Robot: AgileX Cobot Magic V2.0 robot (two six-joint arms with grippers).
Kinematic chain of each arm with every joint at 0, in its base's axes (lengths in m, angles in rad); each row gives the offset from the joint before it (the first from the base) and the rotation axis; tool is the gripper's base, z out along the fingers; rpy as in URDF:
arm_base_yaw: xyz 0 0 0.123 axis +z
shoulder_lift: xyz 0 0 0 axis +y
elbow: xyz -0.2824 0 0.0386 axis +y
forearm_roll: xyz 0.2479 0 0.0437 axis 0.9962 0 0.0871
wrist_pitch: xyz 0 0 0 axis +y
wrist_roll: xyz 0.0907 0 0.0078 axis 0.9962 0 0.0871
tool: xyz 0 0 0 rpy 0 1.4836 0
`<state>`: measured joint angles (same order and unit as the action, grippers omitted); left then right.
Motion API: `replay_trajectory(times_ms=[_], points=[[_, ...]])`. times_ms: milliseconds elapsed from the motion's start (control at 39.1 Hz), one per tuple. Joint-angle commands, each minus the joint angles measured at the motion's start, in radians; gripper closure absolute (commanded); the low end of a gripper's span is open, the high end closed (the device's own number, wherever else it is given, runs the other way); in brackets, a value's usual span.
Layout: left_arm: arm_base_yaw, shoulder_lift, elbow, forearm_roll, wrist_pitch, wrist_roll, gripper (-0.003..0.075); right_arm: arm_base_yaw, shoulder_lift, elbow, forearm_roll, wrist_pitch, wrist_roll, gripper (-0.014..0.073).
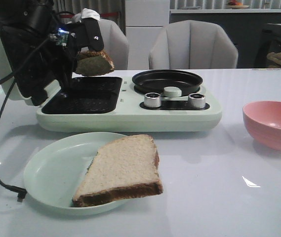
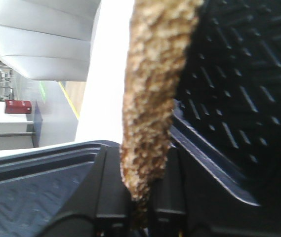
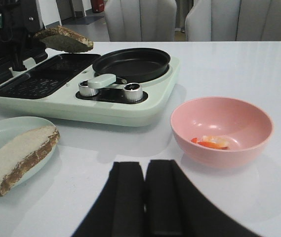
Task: Make breakfast with bread and shrimp
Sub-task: 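Lower the bread onto the farther waffle plate and open left gripper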
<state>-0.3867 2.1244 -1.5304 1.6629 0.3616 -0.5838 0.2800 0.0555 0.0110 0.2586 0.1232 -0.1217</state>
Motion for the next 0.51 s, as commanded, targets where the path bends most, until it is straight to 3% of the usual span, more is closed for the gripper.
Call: replay_trajectory(times_ms=[0,205,486], points=[[0.003,-0.06,-0.002,0.018,0.022,-0.019,0.0597,0.002,0.012,-0.027,0.004,-0.077,-0.006,0.0454],[0.0,-0.06,0.049,0.016,0.022,-0.019,0.0496,0.002,0.012,-0.027,0.004,-0.077,-0.006,0.0454],[-0.008,-0.06,0.06,0.016,-0.006,-0.039,0.0197,0.002,0.012,-0.027,0.004,-0.077,-0.006,0.0454]])
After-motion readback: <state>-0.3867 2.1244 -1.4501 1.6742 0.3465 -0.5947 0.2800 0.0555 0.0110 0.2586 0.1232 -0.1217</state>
